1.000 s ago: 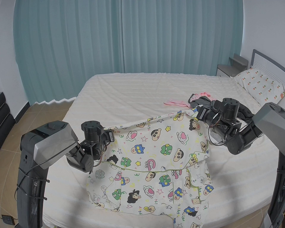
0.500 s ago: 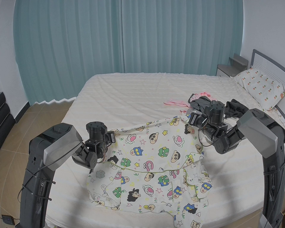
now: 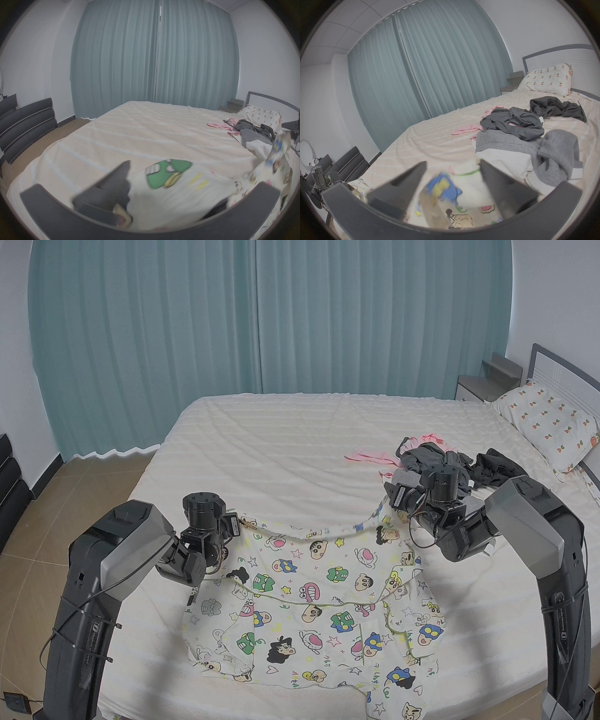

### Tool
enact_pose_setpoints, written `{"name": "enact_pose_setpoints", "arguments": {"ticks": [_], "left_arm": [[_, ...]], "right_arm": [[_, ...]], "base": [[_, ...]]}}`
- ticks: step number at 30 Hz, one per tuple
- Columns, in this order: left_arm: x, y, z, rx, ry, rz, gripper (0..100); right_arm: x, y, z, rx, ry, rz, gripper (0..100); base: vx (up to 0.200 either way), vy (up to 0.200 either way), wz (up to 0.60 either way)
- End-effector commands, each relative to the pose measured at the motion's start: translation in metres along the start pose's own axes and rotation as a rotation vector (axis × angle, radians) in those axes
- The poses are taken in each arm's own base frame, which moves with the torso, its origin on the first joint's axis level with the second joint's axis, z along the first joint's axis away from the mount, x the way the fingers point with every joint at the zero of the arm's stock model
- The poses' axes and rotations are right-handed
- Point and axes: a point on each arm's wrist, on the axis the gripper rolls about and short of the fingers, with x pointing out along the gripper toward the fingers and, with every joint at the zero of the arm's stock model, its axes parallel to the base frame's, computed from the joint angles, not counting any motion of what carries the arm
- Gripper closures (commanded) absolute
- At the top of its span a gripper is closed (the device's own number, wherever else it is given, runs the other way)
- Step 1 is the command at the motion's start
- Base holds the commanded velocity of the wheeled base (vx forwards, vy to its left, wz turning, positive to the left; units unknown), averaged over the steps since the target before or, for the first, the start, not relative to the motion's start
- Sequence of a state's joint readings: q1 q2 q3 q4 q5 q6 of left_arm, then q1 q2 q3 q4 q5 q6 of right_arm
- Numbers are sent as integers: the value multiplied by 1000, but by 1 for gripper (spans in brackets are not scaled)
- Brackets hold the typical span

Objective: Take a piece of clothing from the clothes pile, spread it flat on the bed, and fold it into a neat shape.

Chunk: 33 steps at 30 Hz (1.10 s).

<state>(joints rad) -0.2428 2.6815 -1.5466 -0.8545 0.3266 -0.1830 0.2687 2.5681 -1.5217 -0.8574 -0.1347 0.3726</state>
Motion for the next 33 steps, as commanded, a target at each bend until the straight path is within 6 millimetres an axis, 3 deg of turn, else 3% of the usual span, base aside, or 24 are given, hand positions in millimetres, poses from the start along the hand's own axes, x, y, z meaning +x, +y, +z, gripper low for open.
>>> {"name": "enact_pose_setpoints", "arguments": {"ticks": [1, 7, 10, 16, 17, 21, 22, 24, 28, 30, 33], "left_arm": [[18, 7, -10, -9, -15, 47, 0], [29, 23, -2, -34, -71, 121, 0], [33, 37, 4, -46, -99, 151, 0], [38, 69, 23, -64, -134, 208, 0], [38, 69, 23, -64, -134, 208, 0], [32, 84, 34, -80, -132, 233, 0], [32, 84, 34, -80, -132, 233, 0], [14, 93, 41, -100, -91, 230, 0], [-24, 94, 54, -226, -27, 134, 0], [-61, 97, 58, -309, 52, 41, 0], [-100, 98, 61, -389, 95, -15, 0]], "right_arm": [[20, -4, -21, 75, -1, -2, 0], [34, -14, -17, 222, -18, -104, 0], [29, -20, -6, 280, -8, -137, 0], [-1, -28, 11, 290, 42, -183, 0], [-1, -28, 11, 290, 42, -183, 0], [-40, -37, 5, 277, 161, -214, 0], [-40, -37, 5, 277, 161, -214, 0], [-68, -45, -3, 274, 249, -207, 0], [-102, -60, -14, 276, 365, -179, 0], [-119, -73, -24, 247, 431, -160, 0], [-132, -81, -36, 213, 460, -158, 0]], "base": [[0, 0, 0], [0, 0, 0], [0, 0, 0], [0, 0, 0], [0, 0, 0], [0, 0, 0], [0, 0, 0], [0, 0, 0], [0, 0, 0], [0, 0, 0], [0, 0, 0]]}}
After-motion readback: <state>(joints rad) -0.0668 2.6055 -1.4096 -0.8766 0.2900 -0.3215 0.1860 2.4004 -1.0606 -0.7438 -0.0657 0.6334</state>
